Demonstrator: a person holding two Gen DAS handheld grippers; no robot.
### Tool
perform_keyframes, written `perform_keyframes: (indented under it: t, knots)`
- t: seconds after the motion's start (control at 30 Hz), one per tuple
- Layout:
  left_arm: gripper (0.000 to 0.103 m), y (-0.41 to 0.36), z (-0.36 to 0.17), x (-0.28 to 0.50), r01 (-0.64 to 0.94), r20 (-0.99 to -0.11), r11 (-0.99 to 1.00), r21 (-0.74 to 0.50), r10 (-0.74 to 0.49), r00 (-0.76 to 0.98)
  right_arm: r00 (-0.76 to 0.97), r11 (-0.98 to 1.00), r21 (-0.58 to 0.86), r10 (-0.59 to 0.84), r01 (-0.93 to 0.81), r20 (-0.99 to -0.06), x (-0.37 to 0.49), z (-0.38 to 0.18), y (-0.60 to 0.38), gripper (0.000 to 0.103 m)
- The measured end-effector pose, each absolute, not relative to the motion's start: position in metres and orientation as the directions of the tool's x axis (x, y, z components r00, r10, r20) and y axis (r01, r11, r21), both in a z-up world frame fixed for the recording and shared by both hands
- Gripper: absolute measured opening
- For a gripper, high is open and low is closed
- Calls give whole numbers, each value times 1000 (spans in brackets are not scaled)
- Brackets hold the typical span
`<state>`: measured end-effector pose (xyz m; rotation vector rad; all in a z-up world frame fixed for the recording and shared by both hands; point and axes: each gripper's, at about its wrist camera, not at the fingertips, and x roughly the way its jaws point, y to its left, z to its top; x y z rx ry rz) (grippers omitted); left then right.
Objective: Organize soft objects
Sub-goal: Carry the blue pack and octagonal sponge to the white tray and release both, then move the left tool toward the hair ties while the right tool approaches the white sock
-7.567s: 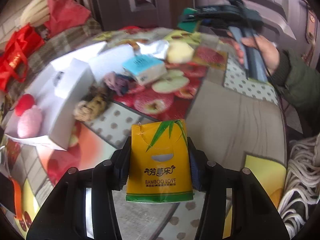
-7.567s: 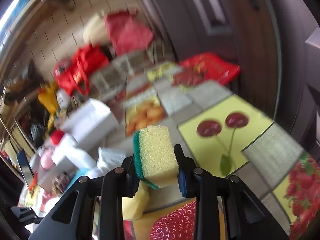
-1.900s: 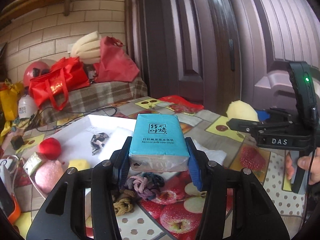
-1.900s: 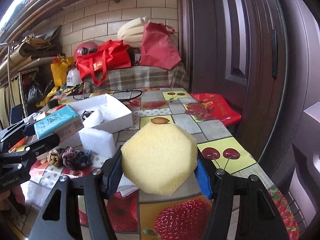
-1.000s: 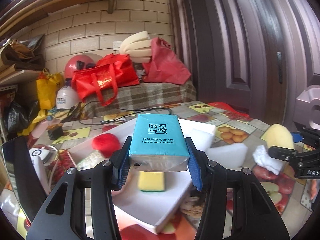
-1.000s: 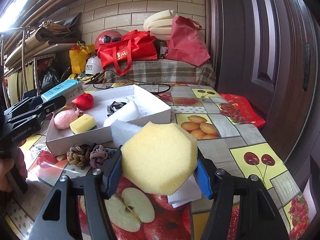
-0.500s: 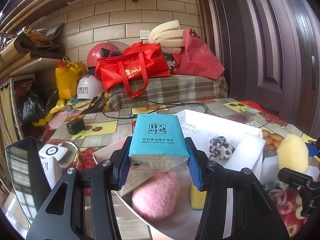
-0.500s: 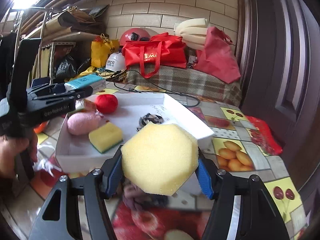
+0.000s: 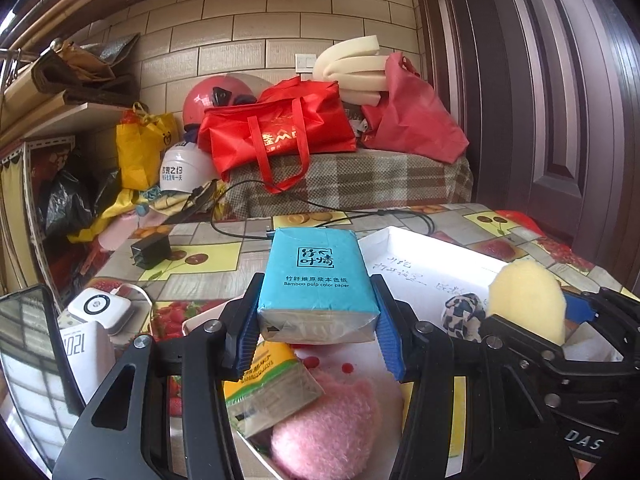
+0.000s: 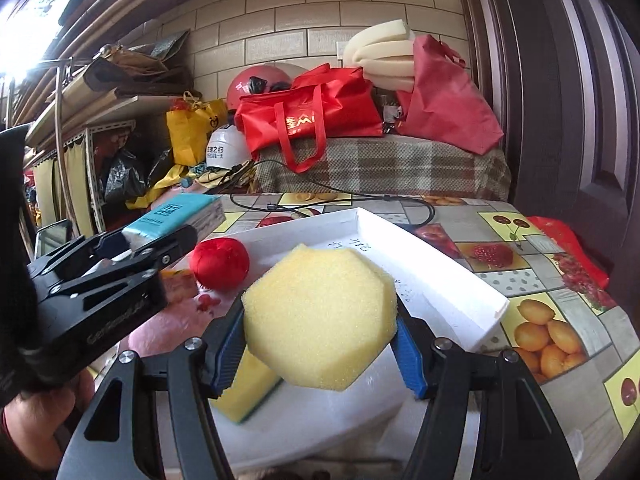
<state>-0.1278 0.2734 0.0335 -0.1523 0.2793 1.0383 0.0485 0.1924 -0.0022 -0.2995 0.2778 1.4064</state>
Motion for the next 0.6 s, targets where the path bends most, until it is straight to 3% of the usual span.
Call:
perform_keyframes:
  t: [0.1, 0.13, 0.17, 0.2, 0.27, 0.6]
  knots:
    - [52, 277, 34, -128, -874, -296, 485, 2, 835, 463, 151, 144, -47, 911, -988, -384, 48, -3, 203, 66]
    - [54, 277, 35, -130, -880, -290, 476, -3, 841, 456, 153, 143, -54, 904, -988, -399, 46, -5, 205, 74]
    - [69, 276, 35, -132, -883, -279, 469, -8, 847, 453, 158, 146, -60, 901, -987, -404, 46, -5, 206, 86]
    - [91, 275, 36, -133, -884, -271, 467, -14, 850, 452, 160, 147, -64, 904, -987, -396, 45, -5, 203, 86]
    - [103, 274, 36, -136, -886, -262, 464, -23, 852, 453, 161, 140, -81, 909, -987, -385, 41, -4, 200, 86]
    - [103, 272, 37, -145, -893, -249, 448, -46, 860, 444, 191, 155, -137, 932, -978, -307, 31, 2, 188, 87]
